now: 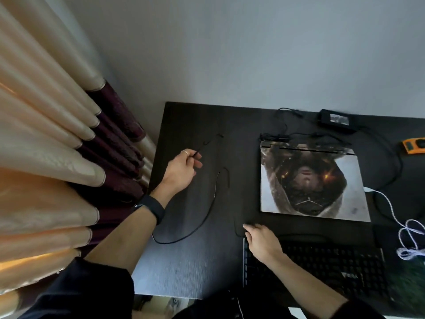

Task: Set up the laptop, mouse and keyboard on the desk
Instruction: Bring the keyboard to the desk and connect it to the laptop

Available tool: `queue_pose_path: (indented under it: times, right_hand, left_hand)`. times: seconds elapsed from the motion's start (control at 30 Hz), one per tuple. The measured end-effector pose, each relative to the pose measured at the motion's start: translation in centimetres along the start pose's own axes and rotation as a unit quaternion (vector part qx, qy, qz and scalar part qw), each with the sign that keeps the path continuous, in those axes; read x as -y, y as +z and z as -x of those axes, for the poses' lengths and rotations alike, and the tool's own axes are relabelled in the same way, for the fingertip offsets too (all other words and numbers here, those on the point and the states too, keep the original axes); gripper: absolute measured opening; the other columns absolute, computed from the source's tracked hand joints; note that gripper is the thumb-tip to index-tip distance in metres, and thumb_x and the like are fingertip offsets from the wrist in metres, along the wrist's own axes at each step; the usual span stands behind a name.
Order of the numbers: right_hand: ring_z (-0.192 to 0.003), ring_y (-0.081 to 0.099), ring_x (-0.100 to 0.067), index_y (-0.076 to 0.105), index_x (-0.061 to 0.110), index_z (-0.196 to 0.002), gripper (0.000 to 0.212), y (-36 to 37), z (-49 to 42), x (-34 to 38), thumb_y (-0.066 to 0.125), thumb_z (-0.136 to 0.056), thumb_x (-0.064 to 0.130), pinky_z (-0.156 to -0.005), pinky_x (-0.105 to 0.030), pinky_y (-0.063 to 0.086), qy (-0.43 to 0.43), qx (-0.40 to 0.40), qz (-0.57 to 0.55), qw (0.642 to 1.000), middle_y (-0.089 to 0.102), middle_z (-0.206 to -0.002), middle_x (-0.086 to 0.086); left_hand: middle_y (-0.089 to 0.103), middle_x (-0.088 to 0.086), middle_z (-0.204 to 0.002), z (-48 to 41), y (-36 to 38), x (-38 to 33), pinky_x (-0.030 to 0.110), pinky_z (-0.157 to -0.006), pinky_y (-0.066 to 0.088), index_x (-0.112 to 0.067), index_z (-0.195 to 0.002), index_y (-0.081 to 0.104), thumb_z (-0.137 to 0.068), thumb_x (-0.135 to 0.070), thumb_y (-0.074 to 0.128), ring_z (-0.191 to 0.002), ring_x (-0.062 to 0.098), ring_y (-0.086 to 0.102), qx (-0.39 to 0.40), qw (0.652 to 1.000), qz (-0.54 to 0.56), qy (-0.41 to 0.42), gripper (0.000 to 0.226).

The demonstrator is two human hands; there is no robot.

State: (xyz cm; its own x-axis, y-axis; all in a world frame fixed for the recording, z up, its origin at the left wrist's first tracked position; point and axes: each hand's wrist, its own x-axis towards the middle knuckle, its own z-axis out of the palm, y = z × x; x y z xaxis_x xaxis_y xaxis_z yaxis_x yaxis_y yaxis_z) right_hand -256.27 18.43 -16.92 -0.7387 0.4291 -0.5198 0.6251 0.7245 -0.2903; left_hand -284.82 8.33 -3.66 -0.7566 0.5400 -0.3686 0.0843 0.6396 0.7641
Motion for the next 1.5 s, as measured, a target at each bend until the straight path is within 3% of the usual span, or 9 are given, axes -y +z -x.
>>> queue_pose_path:
  times: [0.2,0.33,0.5,0.77,0.9,1.03,1.13,1.4,1.5]
  right_hand:
    - [-0.102,0.063,-0.026,0.061,0.021,-0.115,0.027,-0.8,-0.9,0.6,0.051,-0.095,0.036,-0.081,-0.037,0.051,-0.008,-0.056,-0.041,0.998,0.065,-0.106,0.000]
    - [-0.101,0.058,-0.023,0.067,0.027,-0.110,0.049,-0.1,-0.3,1.6,0.035,-0.088,0.057,-0.086,-0.037,0.050,-0.041,-0.065,-0.052,0.996,0.067,-0.103,0.004]
    - [-0.089,0.057,-0.018,0.073,0.032,-0.092,0.045,1.1,0.8,3.0,0.043,-0.091,0.066,-0.075,-0.034,0.048,-0.145,-0.104,0.006,0.984,0.067,-0.092,0.011]
    - [-0.058,0.064,-0.021,0.065,0.022,-0.071,0.038,2.9,0.5,4.9,0.053,-0.095,0.049,-0.046,-0.026,0.042,-0.218,-0.101,0.062,0.969,0.060,-0.077,0.001]
    - [-0.084,0.067,-0.029,0.056,0.013,-0.110,0.030,1.5,-1.5,6.6,0.049,-0.101,0.040,-0.062,-0.029,0.037,-0.126,-0.028,-0.007,0.992,0.055,-0.111,-0.005]
    - [-0.093,0.067,-0.015,0.057,0.016,-0.114,0.026,-0.3,-3.5,8.7,0.060,-0.095,0.034,-0.075,-0.023,0.049,-0.054,0.021,-0.170,0.984,0.061,-0.112,0.000]
    - [-0.085,0.071,-0.009,0.064,0.018,-0.105,0.018,-2.6,-4.0,9.1,0.065,-0.093,0.031,-0.072,-0.021,0.052,0.074,0.035,-0.398,0.914,0.071,-0.104,-0.001]
    - [-0.087,0.068,-0.024,0.060,0.012,-0.118,0.034,-10.5,-4.5,6.7,0.052,-0.099,0.040,-0.064,-0.028,0.041,0.247,0.060,-0.814,0.522,0.072,-0.116,-0.008]
    - [-0.080,0.066,-0.021,0.060,0.014,-0.125,0.032,-10.6,-4.4,6.0,0.054,-0.099,0.032,-0.060,-0.025,0.041,0.249,0.064,-0.801,0.541,0.070,-0.123,-0.007]
  left_hand:
    - [0.067,0.000,-0.101,1.2,1.9,3.2,0.042,-0.090,0.051,-0.023,-0.104,0.053,-0.094,-0.036,0.035,-0.095,0.025,0.064,0.075,0.989,-0.108,-0.071,0.025]
    - [0.067,0.012,-0.105,2.7,3.7,6.7,0.048,-0.094,0.048,-0.018,-0.101,0.053,-0.092,-0.034,0.036,-0.100,0.035,0.062,0.108,0.976,-0.115,-0.149,0.024]
    - [0.063,0.020,-0.114,2.6,3.5,7.5,0.044,-0.091,0.047,-0.011,-0.111,0.051,-0.098,-0.029,0.038,-0.105,0.044,0.059,0.028,0.978,-0.113,-0.173,0.025]
    - [0.066,0.019,-0.101,-0.5,-4.0,3.1,0.040,-0.081,0.046,-0.013,-0.114,0.052,-0.104,-0.031,0.037,-0.094,0.040,0.062,-0.176,0.977,-0.110,-0.051,0.026]
    - [0.060,-0.004,-0.081,-1.7,-7.5,-0.8,0.033,-0.070,0.047,-0.019,-0.110,0.052,-0.104,-0.032,0.037,-0.073,0.014,0.059,-0.224,0.972,-0.046,0.051,0.021]
    - [0.062,-0.007,-0.086,-2.2,-7.8,-2.5,0.019,-0.068,0.044,-0.025,-0.117,0.056,-0.105,-0.030,0.038,-0.074,0.000,0.057,-0.194,0.971,-0.066,0.121,0.022]
    - [0.066,-0.005,-0.090,-1.9,-5.5,-0.7,0.029,-0.078,0.050,-0.026,-0.115,0.059,-0.103,-0.027,0.041,-0.081,0.005,0.062,-0.132,0.976,-0.100,0.142,0.022]
    - [0.066,-0.003,-0.103,2.3,1.5,5.2,0.042,-0.087,0.050,-0.029,-0.114,0.062,-0.101,-0.035,0.039,-0.094,0.019,0.061,0.013,0.948,-0.231,0.217,0.028]
    - [0.066,-0.003,-0.103,3.2,1.8,6.1,0.041,-0.087,0.049,-0.026,-0.114,0.064,-0.099,-0.041,0.033,-0.094,0.021,0.061,0.022,0.943,-0.246,0.222,0.038]
